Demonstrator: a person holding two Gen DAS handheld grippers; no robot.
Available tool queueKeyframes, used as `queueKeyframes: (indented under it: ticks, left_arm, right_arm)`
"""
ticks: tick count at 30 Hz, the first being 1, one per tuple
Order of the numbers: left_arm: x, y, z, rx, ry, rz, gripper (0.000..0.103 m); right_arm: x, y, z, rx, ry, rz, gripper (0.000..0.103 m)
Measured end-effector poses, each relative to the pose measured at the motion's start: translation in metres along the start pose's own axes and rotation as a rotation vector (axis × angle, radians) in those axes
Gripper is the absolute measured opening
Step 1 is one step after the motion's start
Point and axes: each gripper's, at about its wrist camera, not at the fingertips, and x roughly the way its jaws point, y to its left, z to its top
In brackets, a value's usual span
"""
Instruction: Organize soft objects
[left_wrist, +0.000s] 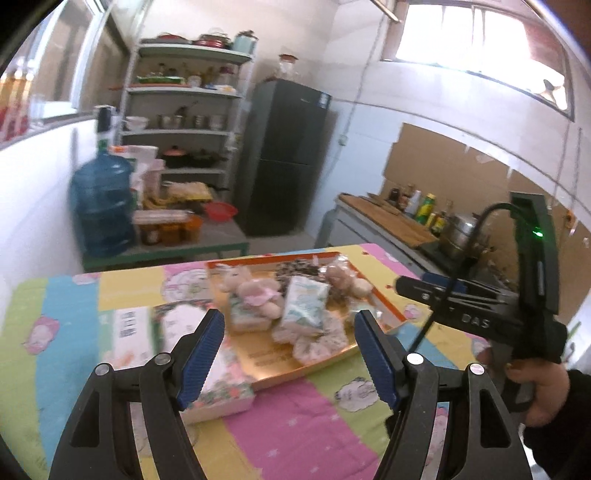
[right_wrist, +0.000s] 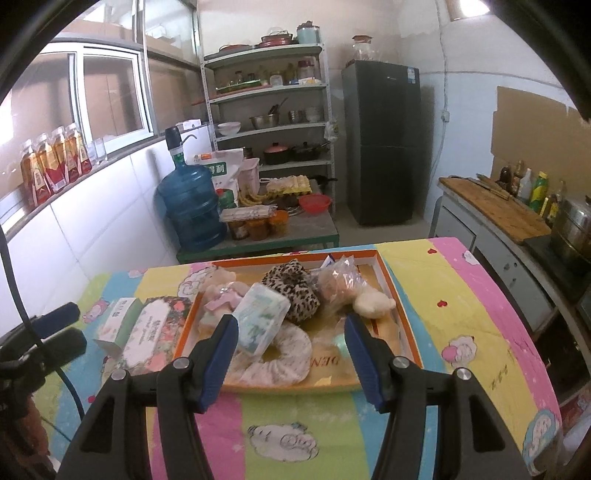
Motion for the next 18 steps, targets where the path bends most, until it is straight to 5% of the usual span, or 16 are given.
queueKeyframes:
  ticks: [11,18]
  left_arm:
    - [-0.063,0.007,-0.017,0.021,-0.027,0.134,0.074]
    - [-0.103,0.01,-0.027,-0.006,-0.055,0.146,0.074]
  right_arm:
    - [-0.055,0.038,-0.024,0.0,-0.063,-0.041,0.06]
    - [-0.094,0.063,-0.037,0.019,-0.095,-0.085,0.06]
